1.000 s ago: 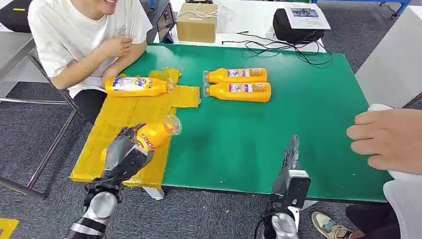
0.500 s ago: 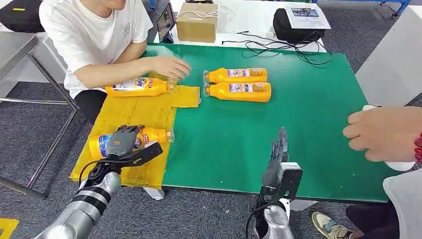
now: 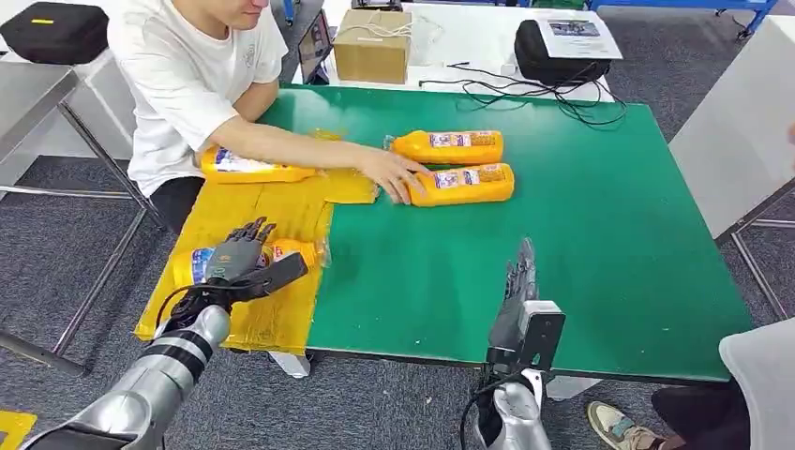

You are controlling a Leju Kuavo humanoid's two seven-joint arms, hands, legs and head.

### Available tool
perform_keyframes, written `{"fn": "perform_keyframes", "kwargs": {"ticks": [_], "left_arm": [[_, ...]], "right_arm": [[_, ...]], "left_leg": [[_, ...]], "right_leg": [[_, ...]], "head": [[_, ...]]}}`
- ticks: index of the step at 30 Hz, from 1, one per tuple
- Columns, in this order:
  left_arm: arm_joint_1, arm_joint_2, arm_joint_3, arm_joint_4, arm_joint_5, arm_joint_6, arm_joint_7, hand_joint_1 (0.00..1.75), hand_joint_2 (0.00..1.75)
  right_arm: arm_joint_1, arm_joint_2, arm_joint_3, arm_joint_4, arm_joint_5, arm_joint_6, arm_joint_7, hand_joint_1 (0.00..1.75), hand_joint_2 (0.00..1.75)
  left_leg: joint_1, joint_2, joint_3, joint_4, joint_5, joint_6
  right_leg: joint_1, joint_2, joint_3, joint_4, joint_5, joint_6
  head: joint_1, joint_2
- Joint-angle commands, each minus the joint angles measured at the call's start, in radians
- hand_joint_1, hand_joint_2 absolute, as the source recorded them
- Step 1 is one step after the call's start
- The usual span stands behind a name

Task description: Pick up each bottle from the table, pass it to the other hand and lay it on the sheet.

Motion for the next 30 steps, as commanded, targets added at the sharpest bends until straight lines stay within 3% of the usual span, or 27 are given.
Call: {"fn": "perform_keyframes", "kwargs": {"ticks": [1,3,8,12,16,17,20,21,25,30], "left_arm": [[0.012,-0.015,0.019,0.101,0.008,-0.026,0.004,0.00,1.75],[0.012,-0.015,0.019,0.101,0.008,-0.026,0.004,0.00,1.75],[0.007,-0.038,0.128,0.035,0.226,-0.191,-0.081,0.00,1.75],[0.046,-0.040,0.096,-0.146,0.397,-0.277,-0.130,0.00,1.75],[0.112,-0.020,0.029,-0.462,0.531,-0.232,-0.146,0.00,1.75],[0.169,-0.041,0.055,-0.636,0.680,-0.240,-0.258,0.00,1.75],[0.269,-0.017,-0.006,-0.907,0.783,-0.212,-0.155,0.00,1.75],[0.276,-0.014,-0.014,-0.916,0.794,-0.204,-0.155,0.00,1.75],[0.261,-0.049,-0.011,-0.846,0.854,-0.147,-0.216,0.00,1.75],[0.239,-0.061,-0.020,-0.825,0.873,-0.134,-0.233,0.00,1.75]], "right_arm": [[-0.038,-0.011,0.010,0.064,-0.004,0.000,0.004,0.00,0.00],[-0.038,-0.011,0.010,0.064,-0.004,0.000,0.004,0.00,0.00],[-0.041,-0.011,0.014,0.068,-0.013,-0.001,0.014,0.00,0.00],[-0.036,-0.013,0.020,0.083,-0.016,-0.006,0.011,0.00,0.00],[-0.012,-0.021,0.019,0.061,-0.015,-0.015,0.005,0.00,0.00],[0.002,-0.025,0.011,0.052,-0.013,-0.034,0.007,0.00,0.00],[0.020,-0.035,0.008,0.045,0.003,-0.049,-0.010,0.00,0.00],[0.023,-0.035,0.009,0.042,0.011,-0.055,-0.015,0.00,0.00],[0.037,-0.106,0.170,-0.035,0.289,-0.279,-0.041,0.00,0.00],[0.027,-0.135,0.220,-0.058,0.390,-0.354,-0.041,0.00,0.00]], "left_leg": [[0.000,0.001,0.003,-0.001,0.000,0.000],[0.000,0.002,0.004,-0.001,-0.001,-0.001],[0.000,0.002,0.005,-0.001,-0.001,-0.001],[0.000,0.001,0.004,-0.001,0.000,-0.001],[0.001,-0.001,0.003,0.001,-0.001,0.000],[0.001,0.000,0.002,0.000,-0.001,0.000],[0.001,-0.002,0.000,0.003,-0.003,0.000],[0.001,-0.001,-0.002,0.003,-0.002,0.000],[0.000,0.000,-0.003,0.000,-0.002,-0.001],[0.000,-0.002,-0.005,0.002,-0.002,-0.001]], "right_leg": [[0.000,0.003,0.002,-0.001,0.000,0.000],[0.000,0.005,0.003,-0.001,0.000,-0.001],[0.000,0.004,0.003,-0.001,0.000,-0.001],[0.000,0.004,0.003,-0.001,0.000,-0.001],[0.000,0.002,0.002,0.000,-0.001,-0.001],[0.000,0.001,0.002,0.000,0.000,-0.001],[0.001,0.000,0.000,0.001,-0.002,-0.001],[0.001,0.001,-0.002,0.001,-0.002,0.000],[0.000,0.001,-0.003,0.000,-0.001,0.000],[0.000,0.000,-0.006,0.001,-0.002,-0.001]], "head": [[0.000,0.000],[0.000,0.000],[0.000,0.000],[0.000,0.000],[0.000,0.000],[0.000,0.000],[0.000,0.000],[0.000,0.000],[0.000,0.000],[0.000,0.000]]}}
